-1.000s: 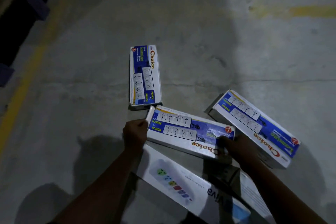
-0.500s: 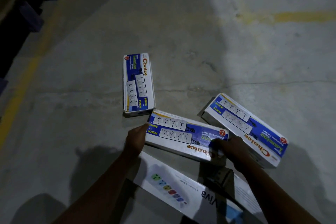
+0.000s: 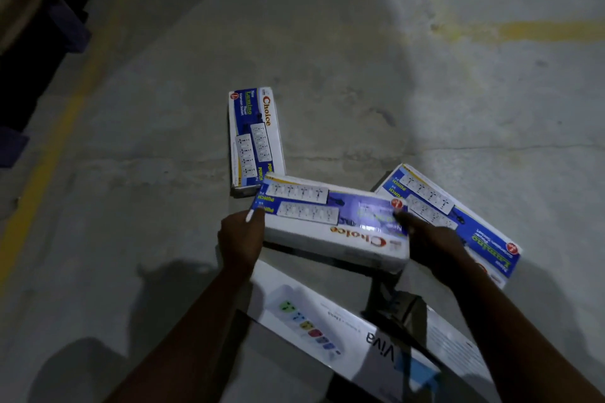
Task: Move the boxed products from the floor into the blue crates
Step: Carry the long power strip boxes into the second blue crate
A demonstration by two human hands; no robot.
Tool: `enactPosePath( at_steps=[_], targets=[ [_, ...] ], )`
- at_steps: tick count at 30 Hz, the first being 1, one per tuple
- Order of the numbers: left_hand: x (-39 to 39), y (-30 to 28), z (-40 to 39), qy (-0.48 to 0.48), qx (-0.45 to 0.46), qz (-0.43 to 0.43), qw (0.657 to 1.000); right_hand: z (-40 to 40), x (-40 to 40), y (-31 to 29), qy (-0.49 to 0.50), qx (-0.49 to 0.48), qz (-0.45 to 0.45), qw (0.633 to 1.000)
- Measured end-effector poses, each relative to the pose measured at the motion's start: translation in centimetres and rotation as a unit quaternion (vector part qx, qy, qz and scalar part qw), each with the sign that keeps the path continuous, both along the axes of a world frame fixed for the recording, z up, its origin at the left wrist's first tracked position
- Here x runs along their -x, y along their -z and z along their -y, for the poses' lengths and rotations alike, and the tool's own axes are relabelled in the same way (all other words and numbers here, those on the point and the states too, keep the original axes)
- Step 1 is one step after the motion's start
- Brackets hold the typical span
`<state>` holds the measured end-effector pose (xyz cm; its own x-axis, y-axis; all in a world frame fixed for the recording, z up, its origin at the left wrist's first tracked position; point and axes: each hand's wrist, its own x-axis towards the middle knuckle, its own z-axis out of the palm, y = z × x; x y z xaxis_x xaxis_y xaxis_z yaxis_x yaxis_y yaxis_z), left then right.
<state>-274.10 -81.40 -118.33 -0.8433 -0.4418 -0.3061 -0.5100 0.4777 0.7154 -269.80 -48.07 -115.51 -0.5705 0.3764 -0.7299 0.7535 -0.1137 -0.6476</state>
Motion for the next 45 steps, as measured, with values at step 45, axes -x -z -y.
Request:
enactPosePath(
  at_steps=[45],
  targets=[
    [-4.7, -28.5, 3.5, 0.46, 0.349, 0.142, 0.804, 1.4, -13.8, -27.1, 0.282, 0.224, -0.092, 0.928]
  ],
)
